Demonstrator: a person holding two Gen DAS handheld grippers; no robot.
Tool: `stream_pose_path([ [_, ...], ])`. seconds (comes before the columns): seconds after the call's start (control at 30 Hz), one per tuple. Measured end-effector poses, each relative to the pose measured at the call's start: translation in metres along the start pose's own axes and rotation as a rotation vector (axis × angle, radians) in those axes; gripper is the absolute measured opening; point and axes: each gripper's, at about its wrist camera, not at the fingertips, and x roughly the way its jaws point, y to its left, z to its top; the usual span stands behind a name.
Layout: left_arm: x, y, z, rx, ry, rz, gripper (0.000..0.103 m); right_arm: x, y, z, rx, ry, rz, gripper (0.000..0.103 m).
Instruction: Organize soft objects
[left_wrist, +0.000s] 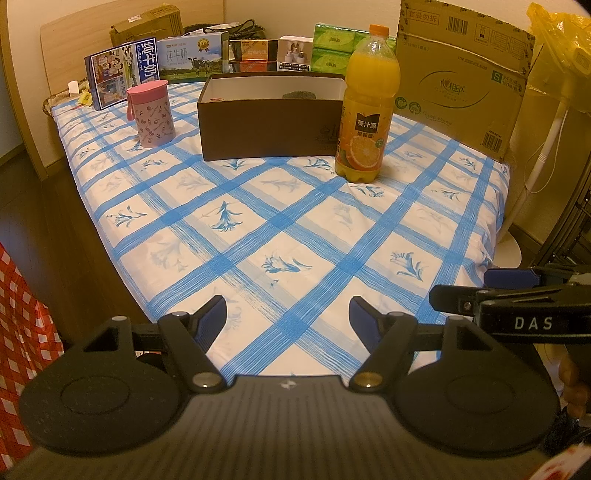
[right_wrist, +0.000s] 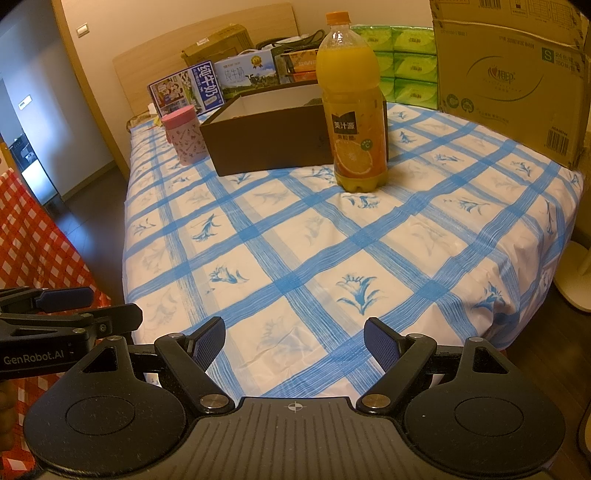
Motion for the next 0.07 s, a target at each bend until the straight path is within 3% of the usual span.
stream_pose_path([
  [0.07,0.0001,-0.0002,0.0001,0.0,0.002,0.001,0.071,0.0001,-0.0003,0.0001,0.0,0.001,0.0,0.082],
])
